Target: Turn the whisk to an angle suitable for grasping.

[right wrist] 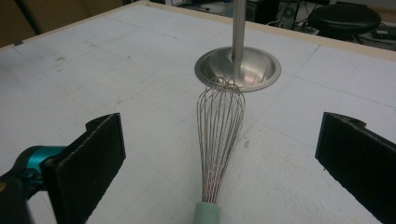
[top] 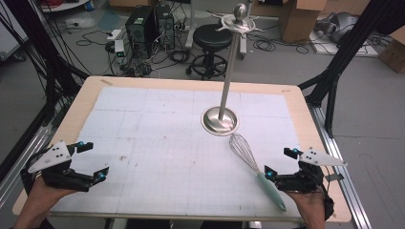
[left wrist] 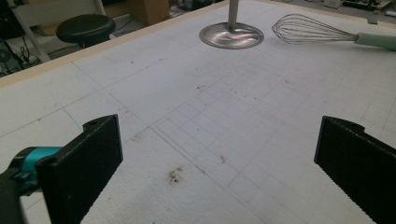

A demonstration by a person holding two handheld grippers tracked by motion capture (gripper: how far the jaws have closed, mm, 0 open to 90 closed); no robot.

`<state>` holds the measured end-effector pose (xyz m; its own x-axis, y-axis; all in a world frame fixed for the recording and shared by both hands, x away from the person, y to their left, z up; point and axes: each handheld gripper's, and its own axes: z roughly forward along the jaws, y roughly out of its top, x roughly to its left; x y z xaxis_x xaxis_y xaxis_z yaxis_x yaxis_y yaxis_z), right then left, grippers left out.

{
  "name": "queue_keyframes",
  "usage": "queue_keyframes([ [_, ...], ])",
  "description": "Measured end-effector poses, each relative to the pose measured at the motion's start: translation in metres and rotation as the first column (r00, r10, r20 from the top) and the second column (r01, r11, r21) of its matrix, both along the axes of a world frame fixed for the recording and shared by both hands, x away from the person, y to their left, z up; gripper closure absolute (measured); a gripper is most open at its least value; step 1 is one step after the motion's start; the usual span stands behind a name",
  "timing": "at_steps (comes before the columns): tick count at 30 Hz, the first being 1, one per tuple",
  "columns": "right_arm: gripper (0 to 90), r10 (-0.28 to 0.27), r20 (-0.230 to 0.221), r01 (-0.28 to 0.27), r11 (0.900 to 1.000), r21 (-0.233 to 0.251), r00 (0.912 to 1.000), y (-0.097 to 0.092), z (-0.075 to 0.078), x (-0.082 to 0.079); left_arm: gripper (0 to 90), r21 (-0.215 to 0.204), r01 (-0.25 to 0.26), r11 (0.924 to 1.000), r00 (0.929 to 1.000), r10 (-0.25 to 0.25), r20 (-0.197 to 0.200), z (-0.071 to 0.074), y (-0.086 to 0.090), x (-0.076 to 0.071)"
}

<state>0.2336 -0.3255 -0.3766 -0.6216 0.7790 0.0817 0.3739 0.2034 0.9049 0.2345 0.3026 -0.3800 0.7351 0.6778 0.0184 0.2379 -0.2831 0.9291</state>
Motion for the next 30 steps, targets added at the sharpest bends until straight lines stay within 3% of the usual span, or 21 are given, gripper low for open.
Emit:
queue_keyframes([
  [17,0.6,0.018,-0.019,-0.019,0.9970,-0.075,0.9997,0.013,0.003,0.004,1.7,-0.009,-0.001,1.0000,0.9999,0.001,0.013,0.003,0.007,-0.004],
  [24,0.6,0.060,-0.058,-0.066,0.9903,-0.122,0.9965,0.021,0.002,0.005,1.7,0.003,0.012,0.9999,0.9999,-0.012,0.011,0.000,0.005,-0.003],
  [28,0.6,0.118,-0.109,-0.134,0.9786,-0.156,0.9871,0.026,0.000,0.008,1.7,-0.005,0.015,0.9999,0.9998,-0.015,0.013,-0.001,0.007,-0.003],
  [30,0.6,0.115,-0.121,-0.133,0.9786,-0.157,0.9859,0.026,-0.001,0.009,1.7,-0.007,0.013,0.9999,0.9998,-0.012,0.013,-0.001,0.008,-0.003],
])
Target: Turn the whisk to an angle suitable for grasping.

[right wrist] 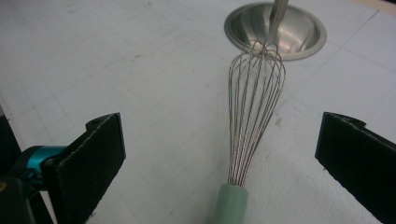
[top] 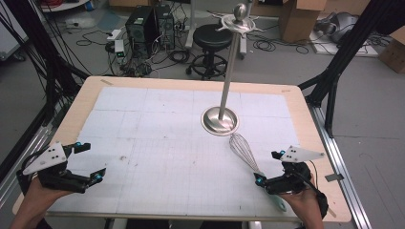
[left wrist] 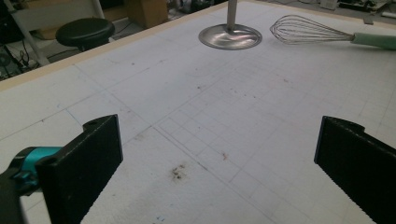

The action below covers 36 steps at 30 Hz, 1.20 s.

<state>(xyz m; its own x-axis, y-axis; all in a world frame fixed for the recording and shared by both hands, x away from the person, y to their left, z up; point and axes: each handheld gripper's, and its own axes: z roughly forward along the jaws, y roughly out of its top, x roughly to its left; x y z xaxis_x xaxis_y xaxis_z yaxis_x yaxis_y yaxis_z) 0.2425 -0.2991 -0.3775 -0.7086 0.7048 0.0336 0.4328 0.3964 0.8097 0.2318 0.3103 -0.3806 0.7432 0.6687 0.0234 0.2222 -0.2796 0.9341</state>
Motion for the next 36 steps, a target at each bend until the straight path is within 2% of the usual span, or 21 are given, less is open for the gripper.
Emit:
queue_keyframes([
  [2,0.6,0.004,-0.027,-0.004,0.9995,-0.030,0.9996,-0.001,0.000,0.004,1.7,0.000,0.003,1.0000,1.0000,-0.003,0.002,0.000,0.001,0.000],
  [3,0.6,0.004,-0.027,-0.004,0.9995,-0.030,0.9996,-0.001,0.000,0.004,1.7,0.001,0.006,1.0000,1.0000,-0.006,0.002,0.000,0.001,0.000],
  [4,0.6,0.012,-0.051,-0.014,0.9987,-0.049,0.9986,-0.001,0.002,0.006,1.7,0.000,0.007,1.0000,1.0000,-0.007,0.004,0.001,0.001,0.000],
  [5,0.6,0.012,-0.051,-0.014,0.9987,-0.049,0.9986,-0.001,0.002,0.006,1.7,0.000,0.007,1.0000,1.0000,-0.007,0.004,0.001,0.001,0.000],
  [10,0.6,0.010,-0.088,-0.020,0.9931,-0.115,0.9960,-0.001,0.003,0.011,1.7,0.002,0.009,1.0000,1.0000,-0.009,0.005,0.001,0.000,-0.001],
  [17,0.6,0.015,-0.144,-0.037,0.9885,-0.147,0.9895,-0.003,-0.001,0.017,1.7,0.006,0.010,0.9999,0.9999,-0.010,0.004,0.001,-0.001,-0.001],
  [19,0.6,0.012,-0.165,-0.041,0.9841,-0.173,0.9862,-0.001,-0.004,0.019,1.7,0.008,0.008,0.9999,1.0000,-0.008,0.004,0.001,0.000,-0.001],
  [26,0.7,0.013,-0.214,-0.059,0.9754,-0.212,0.9768,0.004,-0.011,0.023,1.7,0.009,0.011,0.9999,0.9999,-0.011,0.007,0.001,-0.001,-0.001],
  [28,1.5,0.014,-0.235,-0.069,0.9718,-0.225,0.9719,0.006,-0.015,0.025,1.7,0.009,0.011,0.9999,0.9999,-0.011,0.007,0.001,-0.001,-0.001],
  [29,4.8,0.015,-0.243,-0.073,0.9704,-0.230,0.9698,0.007,-0.017,0.026,1.7,0.010,0.011,0.9999,0.9999,-0.011,0.007,0.001,-0.001,-0.001],
  [31,4.8,0.013,-0.244,-0.073,0.9686,-0.238,0.9697,0.008,-0.018,0.027,1.7,0.010,0.011,0.9999,0.9999,-0.011,0.007,0.001,0.000,-0.002],
  [33,6.4,0.021,-0.265,-0.087,0.9669,-0.240,0.9640,0.009,-0.021,0.028,1.7,0.009,0.009,0.9999,0.9999,-0.010,0.007,0.001,0.000,-0.002],
  [34,6.5,0.018,-0.265,-0.086,0.9652,-0.247,0.9641,0.009,-0.022,0.028,1.7,0.009,0.008,0.9999,0.9999,-0.008,0.006,0.001,0.000,-0.002],
  [36,15.2,0.003,-0.278,-0.078,0.9633,-0.257,0.9607,0.007,-0.025,0.029,1.7,0.005,0.007,1.0000,1.0000,-0.007,0.006,0.001,0.000,-0.002],
])
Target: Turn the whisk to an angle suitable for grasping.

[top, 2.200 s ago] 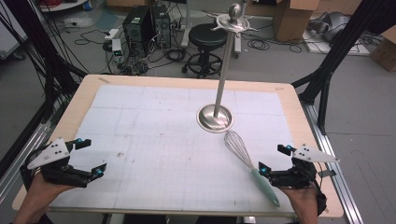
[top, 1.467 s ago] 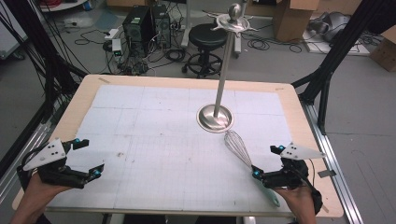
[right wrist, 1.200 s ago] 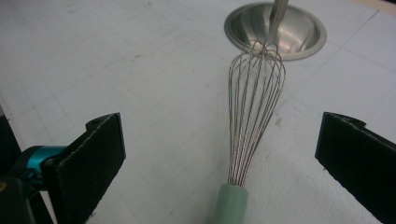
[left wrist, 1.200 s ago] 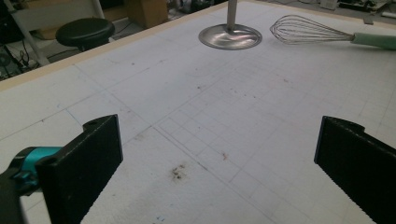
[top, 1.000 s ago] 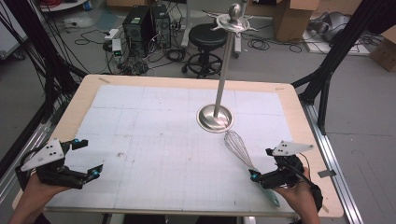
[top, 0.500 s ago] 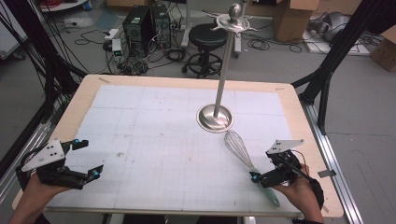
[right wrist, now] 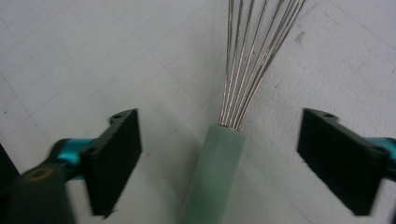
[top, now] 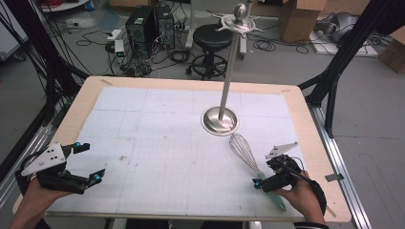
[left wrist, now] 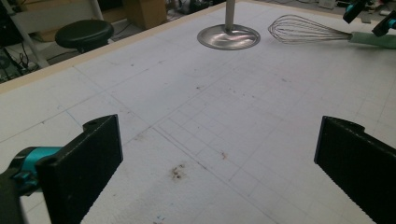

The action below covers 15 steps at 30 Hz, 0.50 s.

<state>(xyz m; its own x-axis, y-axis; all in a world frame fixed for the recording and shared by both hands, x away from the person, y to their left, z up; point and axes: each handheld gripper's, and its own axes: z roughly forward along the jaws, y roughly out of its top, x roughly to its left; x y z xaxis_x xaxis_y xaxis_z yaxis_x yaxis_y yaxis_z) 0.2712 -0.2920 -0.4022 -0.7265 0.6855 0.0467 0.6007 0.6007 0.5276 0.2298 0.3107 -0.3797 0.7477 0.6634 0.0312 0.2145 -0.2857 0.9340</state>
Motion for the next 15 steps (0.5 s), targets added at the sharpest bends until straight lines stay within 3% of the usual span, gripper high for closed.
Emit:
queue_keyframes([
  [6,24.3,0.005,-0.028,-0.005,0.9999,-0.014,0.9996,-0.0033,-0.0027,-0.0001,1.7,0.004,-0.007,1.0000,1.0000,0.007,-0.003,-0.0004,0.0002,0.0005],
  [15,29.8,-0.004,-0.035,0.003,0.9997,-0.024,0.9994,-0.0050,-0.0065,0.0007,1.7,0.006,-0.005,1.0000,1.0000,0.005,-0.005,-0.0006,-0.0004,0.0005],
])
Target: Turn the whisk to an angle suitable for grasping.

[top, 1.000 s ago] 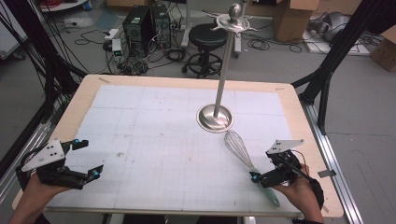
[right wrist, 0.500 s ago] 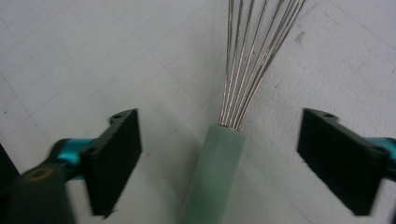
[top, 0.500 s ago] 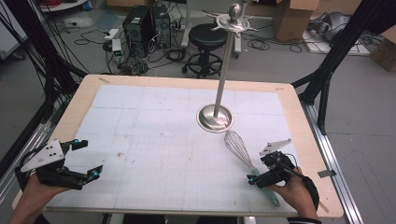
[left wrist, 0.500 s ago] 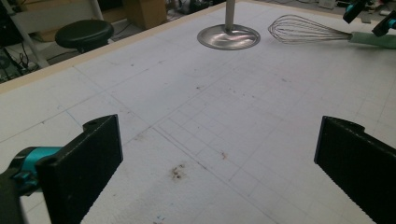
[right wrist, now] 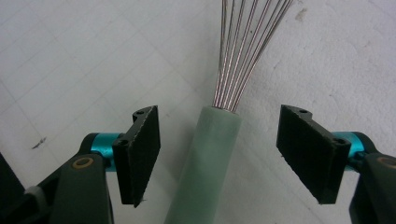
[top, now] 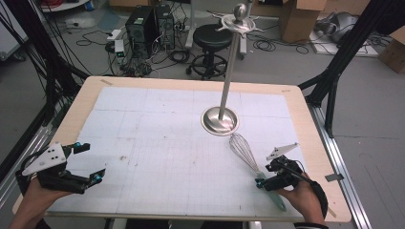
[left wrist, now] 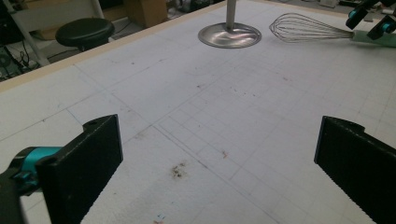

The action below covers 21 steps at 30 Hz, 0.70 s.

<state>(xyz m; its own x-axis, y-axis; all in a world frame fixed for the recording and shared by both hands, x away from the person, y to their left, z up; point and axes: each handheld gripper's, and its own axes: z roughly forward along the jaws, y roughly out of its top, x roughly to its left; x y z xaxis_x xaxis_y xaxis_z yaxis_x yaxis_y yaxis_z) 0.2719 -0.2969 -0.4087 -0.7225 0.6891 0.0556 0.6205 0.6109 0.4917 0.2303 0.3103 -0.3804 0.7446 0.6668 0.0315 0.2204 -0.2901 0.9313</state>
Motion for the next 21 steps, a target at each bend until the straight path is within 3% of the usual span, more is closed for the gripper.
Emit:
queue_keyframes([
  [11,47.5,0.004,-0.026,-0.005,1.0000,-0.005,0.9996,0.0011,-0.0070,0.0019,1.7,0.004,0.003,1.0000,1.0000,-0.003,0.000,-0.0002,0.0004,0.0002],
  [14,56.2,-0.005,-0.038,0.004,0.9999,-0.011,0.9993,0.0014,-0.0070,0.0014,1.7,0.004,0.003,1.0000,1.0000,-0.003,0.000,-0.0002,0.0003,0.0002],
  [21,63.0,-0.016,-0.058,0.015,0.9998,-0.009,0.9982,0.0024,-0.0078,0.0036,1.7,0.001,0.001,1.0000,1.0000,-0.001,-0.003,-0.0011,-0.0001,0.0003],
])
